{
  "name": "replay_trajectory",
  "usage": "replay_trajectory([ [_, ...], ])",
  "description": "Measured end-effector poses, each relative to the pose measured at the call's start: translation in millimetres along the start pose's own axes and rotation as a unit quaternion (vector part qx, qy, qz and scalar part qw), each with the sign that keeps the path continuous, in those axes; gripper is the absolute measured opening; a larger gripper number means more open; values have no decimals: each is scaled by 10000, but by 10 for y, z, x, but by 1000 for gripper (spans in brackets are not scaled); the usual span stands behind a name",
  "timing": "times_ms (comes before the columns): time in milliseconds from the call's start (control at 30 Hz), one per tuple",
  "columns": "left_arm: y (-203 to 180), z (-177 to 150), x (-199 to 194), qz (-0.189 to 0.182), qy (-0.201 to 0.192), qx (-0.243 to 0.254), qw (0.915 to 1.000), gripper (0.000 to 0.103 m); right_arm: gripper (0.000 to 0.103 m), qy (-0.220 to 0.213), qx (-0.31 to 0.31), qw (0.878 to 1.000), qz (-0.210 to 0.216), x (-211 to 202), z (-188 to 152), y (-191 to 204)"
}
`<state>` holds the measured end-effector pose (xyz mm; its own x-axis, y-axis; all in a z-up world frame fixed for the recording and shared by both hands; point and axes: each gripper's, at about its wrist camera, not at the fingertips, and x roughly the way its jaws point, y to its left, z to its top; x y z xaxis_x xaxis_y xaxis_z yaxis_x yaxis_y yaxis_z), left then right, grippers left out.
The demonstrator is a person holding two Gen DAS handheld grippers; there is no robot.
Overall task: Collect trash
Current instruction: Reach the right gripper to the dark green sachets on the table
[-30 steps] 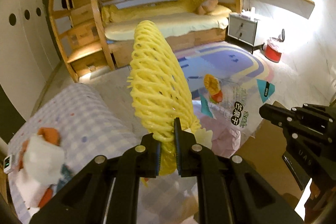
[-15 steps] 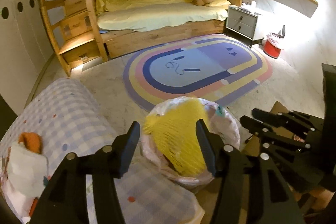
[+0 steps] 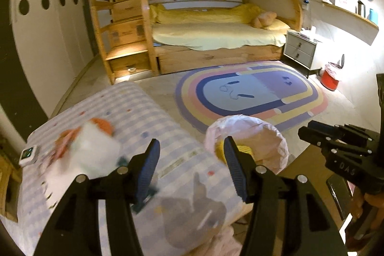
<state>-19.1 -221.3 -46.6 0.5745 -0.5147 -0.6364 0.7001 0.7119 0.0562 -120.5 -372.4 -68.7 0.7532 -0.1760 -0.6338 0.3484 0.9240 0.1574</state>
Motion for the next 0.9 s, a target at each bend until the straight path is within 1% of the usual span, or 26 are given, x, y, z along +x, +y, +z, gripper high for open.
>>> replay_trajectory([
  [100,216,-122,-178,148,5,-206,9997,54,31,29,-183,9996,213,-31,3,238],
  [267,644,-369,-432,575,48,-577,9967,54,31,148,-587,9965,570,8,-23,707],
  [367,955,-520,-567,924,79,-873,9919,54,31,283,-825,9931,781,107,-62,987],
  [400,1065,-576,-606,1070,88,-985,9893,55,31,329,-892,9918,858,143,-80,1067],
  [433,1159,-622,-637,1201,85,-1087,9868,59,31,367,-941,9908,902,170,-91,1126],
  [467,1241,-664,-663,1320,78,-1184,9841,61,32,407,-1000,9896,948,201,-99,1189],
  [533,1423,-754,-708,1527,72,-1400,9783,62,37,490,-1141,9865,1071,288,-117,1343],
  [600,1585,-819,-714,1579,90,-1668,9732,62,41,544,-1238,9838,1179,363,-131,1470],
  [667,1672,-835,-719,1565,99,-1807,9710,62,43,606,-1306,9815,1263,464,-125,1586],
  [900,1753,-840,-699,1599,37,-1977,9671,62,43,747,-1459,9775,1332,812,-79,1772],
])
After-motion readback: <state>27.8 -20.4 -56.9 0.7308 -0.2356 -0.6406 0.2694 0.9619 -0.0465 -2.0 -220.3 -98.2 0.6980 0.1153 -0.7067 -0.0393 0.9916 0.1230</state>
